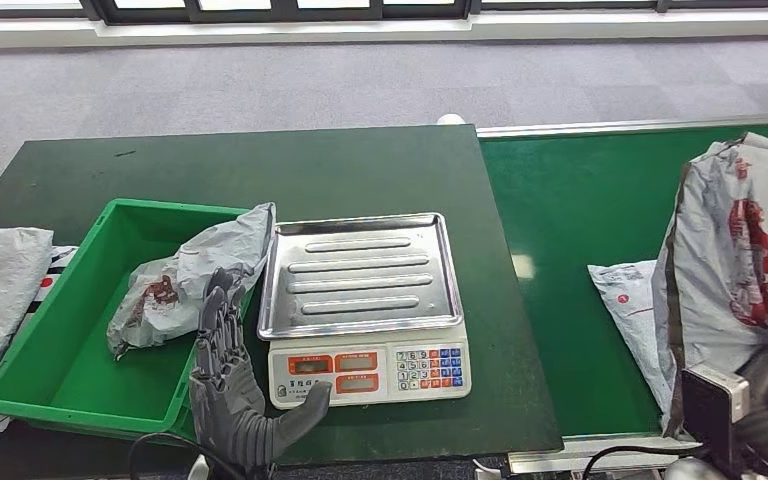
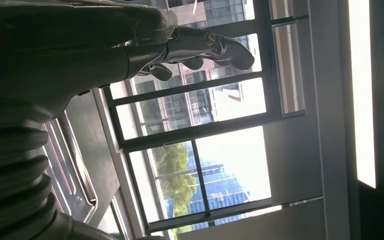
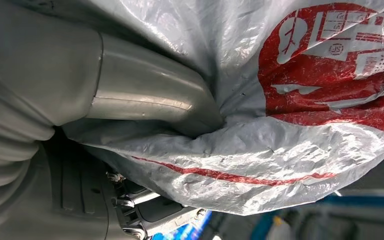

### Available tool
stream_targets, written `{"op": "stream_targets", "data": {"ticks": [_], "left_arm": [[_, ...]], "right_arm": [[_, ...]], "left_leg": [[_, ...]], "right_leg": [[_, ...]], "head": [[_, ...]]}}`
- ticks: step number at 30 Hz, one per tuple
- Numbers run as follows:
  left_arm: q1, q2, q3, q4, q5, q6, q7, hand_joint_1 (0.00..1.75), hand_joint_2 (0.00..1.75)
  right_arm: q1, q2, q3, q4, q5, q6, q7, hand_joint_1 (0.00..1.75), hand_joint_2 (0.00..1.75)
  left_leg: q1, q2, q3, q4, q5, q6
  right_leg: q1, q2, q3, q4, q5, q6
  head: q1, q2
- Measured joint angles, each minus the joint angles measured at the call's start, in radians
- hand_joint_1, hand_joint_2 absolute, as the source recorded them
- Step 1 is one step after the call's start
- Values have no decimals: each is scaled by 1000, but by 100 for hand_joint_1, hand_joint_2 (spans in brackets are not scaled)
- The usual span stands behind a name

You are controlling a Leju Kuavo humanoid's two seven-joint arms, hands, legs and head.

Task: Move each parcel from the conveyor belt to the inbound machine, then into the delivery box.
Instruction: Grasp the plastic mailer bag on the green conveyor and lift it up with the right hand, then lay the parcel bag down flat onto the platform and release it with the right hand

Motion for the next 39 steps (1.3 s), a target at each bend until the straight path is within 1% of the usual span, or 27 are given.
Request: {"op": "stream_targets", "data": {"ticks": [3, 7, 9, 11, 14, 16, 19, 23, 25, 27, 31, 34, 39], "left_arm": [[-5, -4, 0, 6, 4, -10, 0, 0, 175], [-17, -16, 0, 18, -1, -50, 0, 0, 175], [-24, -22, 2, 22, -3, -77, 0, 0, 175], [-28, -28, 8, 25, -3, -105, 0, 0, 175], [-39, -38, 11, 32, -1, -114, 0, 0, 175], [-50, -44, 11, 39, 7, -116, 0, 0, 175], [-61, -51, 10, 48, 16, -118, 0, 0, 175], [-71, -58, 8, 56, 19, -125, 0, 0, 175], [-74, -60, 8, 60, 20, -132, 0, 0, 175], [-78, -62, 6, 65, 21, -134, 0, 0, 175], [-92, -65, -2, 80, 35, -135, 0, 0, 175], [-103, -67, -10, 87, 51, -137, 0, 0, 175], [-114, -71, -13, 94, 59, -156, 0, 0, 175]], "right_arm": [[-3, 1, 0, -40, -29, 0, -31, 175, 175], [-23, 3, 23, -56, 0, 2, -12, 175, 175], [-30, 4, 70, -56, 58, 3, 41, 175, 175], [-39, 4, 144, -50, 134, 4, 103, 175, 175], [-57, 3, 245, -19, 197, 4, 128, 175, 175], [-76, 3, 331, 29, 239, 4, 174, 175, 175], [-118, 3, 460, 134, 278, 5, 219, 175, 175], [-159, 4, 562, 234, 308, 4, 294, 175, 175], [-182, 5, 604, 284, 299, 4, 302, 175, 175], [-207, 8, 636, 336, 293, 4, 315, 175, 175], [-263, 20, 683, 446, 321, 4, 373, 175, 175], [-308, 29, 695, 531, 322, 4, 382, 175, 175], [-367, 43, 729, 694, 284, 4, 389, 175, 175]], "left_leg": [[0, 0, 0, 0, 0, 0], [0, 0, 0, 0, 0, 0], [0, 0, 0, 0, 0, 0], [0, 0, 0, 0, 1, 0], [1, 1, 0, 0, 1, -1], [1, 1, 0, 0, 2, -1], [2, 1, 0, -1, 3, -2], [2, -2, -1, -1, 4, -2], [2, -2, -1, -1, 4, -2], [2, -2, -1, -1, 4, -2], [2, -2, -1, -1, 4, -2], [2, -2, -1, 0, 4, -2], [2, -2, -1, 0, 4, -2]], "right_leg": [[0, 0, 1, 0, 0, 0], [0, 0, 2, 0, 0, 0], [0, 0, 3, 0, 1, 0], [1, 0, 2, 0, 1, 0], [1, 1, 2, 0, 1, -1], [2, 0, 3, 0, 1, -1], [2, 0, 2, 1, 2, -2], [2, -2, 2, 1, 2, -3], [2, -2, 2, 1, 2, -3], [2, -2, 2, 1, 2, -3], [2, -2, 1, 1, 2, -3], [2, -2, 1, 1, 2, -3], [2, -1, 1, 1, 2, -3]], "head": [[0, 0], [0, 0], [0, 0], [0, 0], [0, 0], [0, 0], [0, 0], [0, 0], [0, 0], [0, 0], [0, 0], [0, 0], [0, 0]]}}
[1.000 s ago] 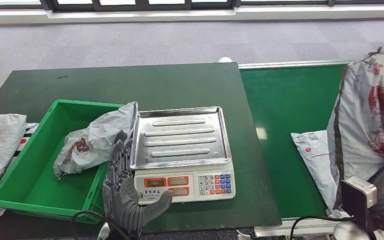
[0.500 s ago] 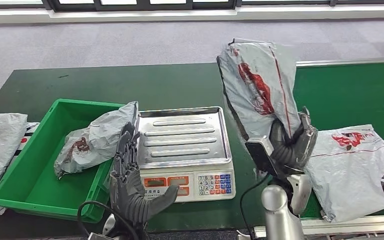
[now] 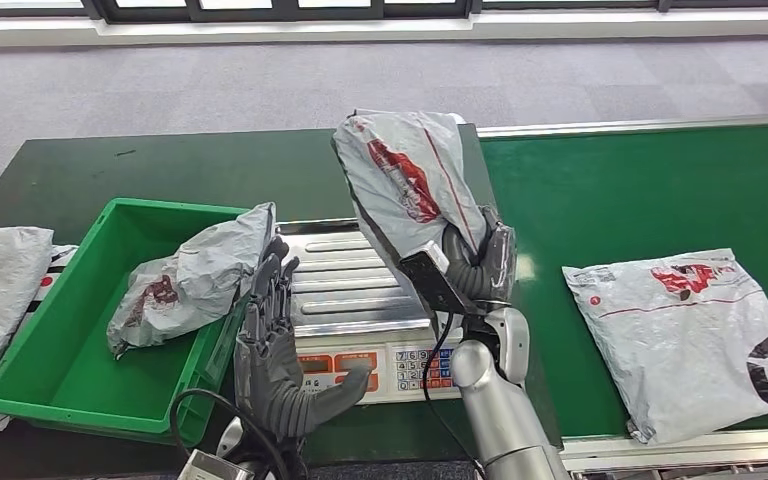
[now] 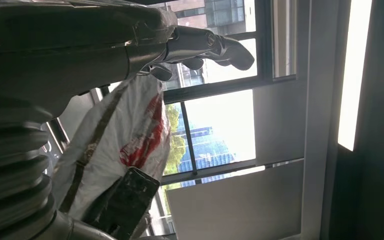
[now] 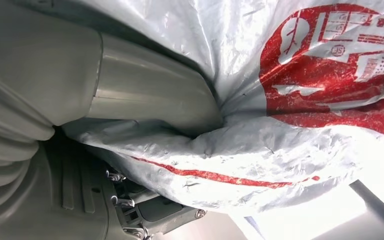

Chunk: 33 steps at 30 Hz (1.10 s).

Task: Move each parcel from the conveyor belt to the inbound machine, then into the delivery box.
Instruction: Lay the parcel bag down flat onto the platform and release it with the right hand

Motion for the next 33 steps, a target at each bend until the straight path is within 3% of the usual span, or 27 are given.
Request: {"op": "stream_targets", "data": {"ticks": [9, 13, 21, 33], "left_arm": [[-3, -1, 0, 7, 0, -11, 0, 0, 175], [-9, -3, -2, 15, 0, -18, 0, 0, 175], [-29, -13, -13, 36, 0, -23, 0, 0, 175], [-48, -25, -16, 59, 6, -41, 0, 0, 175]], "right_arm": [[-33, 10, 45, 164, -28, -2, -1, 175, 175], [-57, 11, 87, 251, -59, -2, 17, 0, 175], [-83, 11, 176, 366, -87, -3, 59, 0, 175], [-67, 11, 168, 353, -19, -4, 29, 0, 175]], "left_leg": [[0, 0, -1, 0, 0, 0], [0, 0, -1, 0, 0, 0], [0, 0, -1, 0, 0, 0], [0, 0, -1, 0, 0, 0]], "right_leg": [[0, 0, -1, 0, 0, 0], [0, 1, -1, 0, -1, -1], [0, 0, -1, 0, 0, -1], [0, 0, -1, 0, 0, -1]], "head": [[0, 0], [0, 0], [0, 0], [0, 0]]}}
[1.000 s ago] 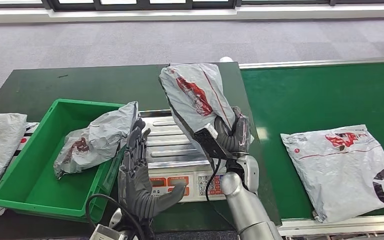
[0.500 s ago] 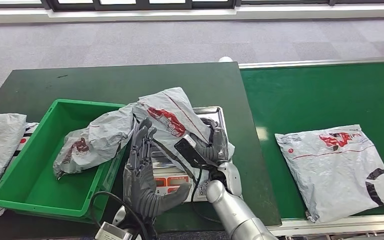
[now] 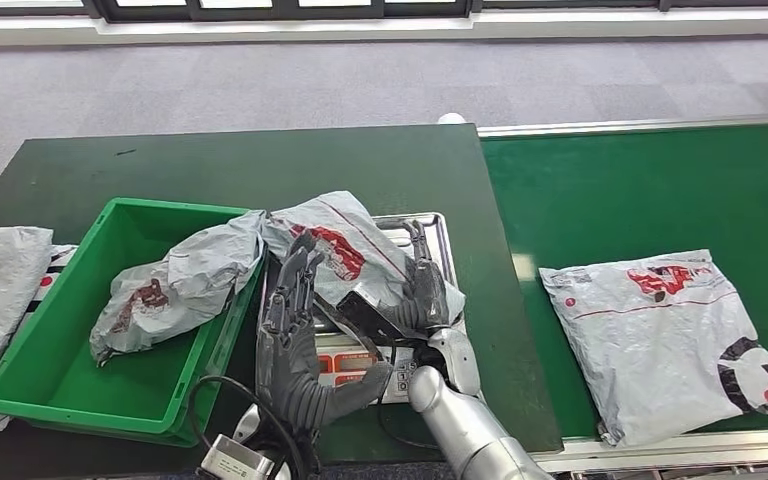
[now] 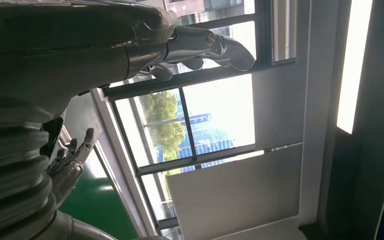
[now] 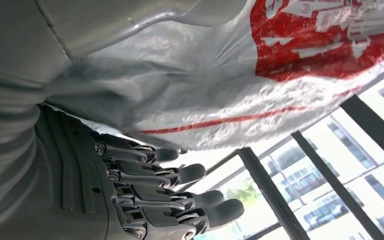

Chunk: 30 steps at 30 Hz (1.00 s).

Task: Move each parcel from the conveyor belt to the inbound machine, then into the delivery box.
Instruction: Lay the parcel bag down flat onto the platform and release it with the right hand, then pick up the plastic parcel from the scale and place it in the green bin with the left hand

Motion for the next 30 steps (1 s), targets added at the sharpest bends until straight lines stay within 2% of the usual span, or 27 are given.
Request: {"op": "stream_targets", "data": {"ticks": [8, 12, 20, 22, 25, 30], "left_arm": [[-5, -1, 0, 7, 2, -4, 0, 0, 175], [-8, -2, 0, 15, 3, -13, 0, 0, 175], [-27, -10, 8, 36, 8, -12, 0, 0, 175], [-38, -16, 26, 52, 15, -12, 0, 0, 175], [-71, -33, 82, 113, 31, -24, 1, 0, 175], [-179, -84, 214, 340, 25, -30, 1, 0, 175]], "right_arm": [[43, -1, -38, -95, 13, 0, -35, 0, 175], [111, -11, -82, -315, -69, -2, -173, 0, 175], [236, -37, -123, -761, -356, -2, -422, 0, 175], [262, -42, -133, -865, -408, -1, -465, 0, 175], [300, -48, -145, -1029, -452, -1, -484, 0, 175], [336, -53, -149, -1240, -465, 1, -491, 0, 175]], "left_leg": [[0, 0, 0, 0, 0, 0], [0, -1, -1, 0, 0, 0], [-1, -1, -1, 1, -1, 1], [-1, 1, -1, 1, -1, 1], [-1, 1, -1, 1, -1, 1], [0, 1, -1, 0, 1, 0]], "right_leg": [[0, 0, -1, 0, 0, 0], [0, -1, -1, 0, 0, 0], [-3, -1, -2, 0, 0, 1], [-3, 1, -3, 0, 0, 1], [-3, 1, -3, 0, 0, 1], [-3, 1, -3, 0, 2, 1]], "head": [[0, 0], [0, 0], [0, 0], [0, 0], [0, 0], [0, 0]]}}
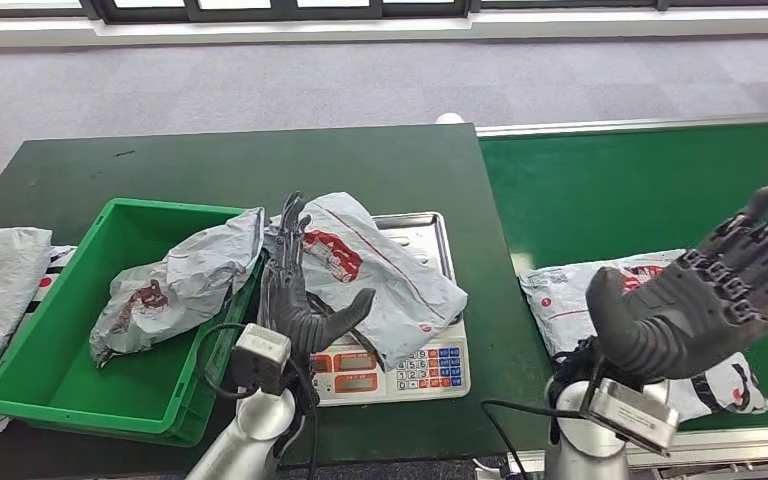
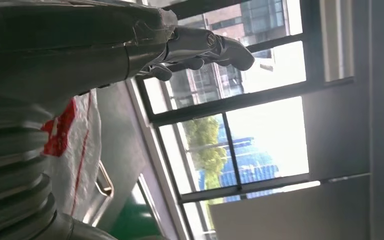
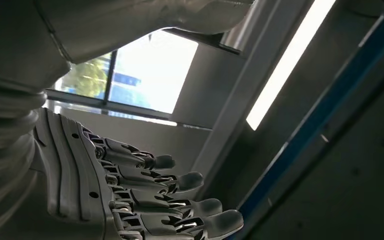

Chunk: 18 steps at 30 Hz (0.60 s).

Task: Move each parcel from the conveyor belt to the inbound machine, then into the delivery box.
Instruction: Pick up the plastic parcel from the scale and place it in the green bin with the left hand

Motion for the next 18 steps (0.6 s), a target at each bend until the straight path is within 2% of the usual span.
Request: {"op": "stream_targets", "data": {"ticks": [4, 8, 12, 14, 18], "left_arm": [[-145, -48, 93, 263, -56, 34, 29, 0, 175], [-281, -86, 150, 501, -142, 77, 143, 0, 175], [-370, -110, 172, 658, -233, 130, 257, 0, 175], [-402, -117, 177, 720, -303, 158, 354, 0, 175], [-437, -120, 165, 803, -497, 188, 609, 0, 175]], "right_arm": [[10, -1, 7, -87, 9, 1, -2, 0, 175], [13, -1, 34, -127, 58, 1, 4, 0, 175], [7, -3, 83, -133, 117, 2, 13, 0, 175], [4, -4, 105, -132, 122, 2, 8, 0, 175], [-1, -5, 132, -127, 163, 2, 13, 0, 175]], "left_leg": [[0, 0, 0, 0, 2, 0], [0, 0, 0, 0, 3, 1], [0, 0, 0, 0, 4, 1], [0, 0, 0, 0, 4, 1], [0, 0, 0, 0, 3, 1]], "right_leg": [[0, 0, 0, 0, 2, 0], [0, 0, 1, 0, 3, 1], [0, 0, 1, 0, 4, 1], [0, 0, 1, 0, 4, 1], [0, 1, 0, 0, 4, 1]], "head": [[0, 0], [0, 0], [0, 0], [0, 0], [0, 0]]}}
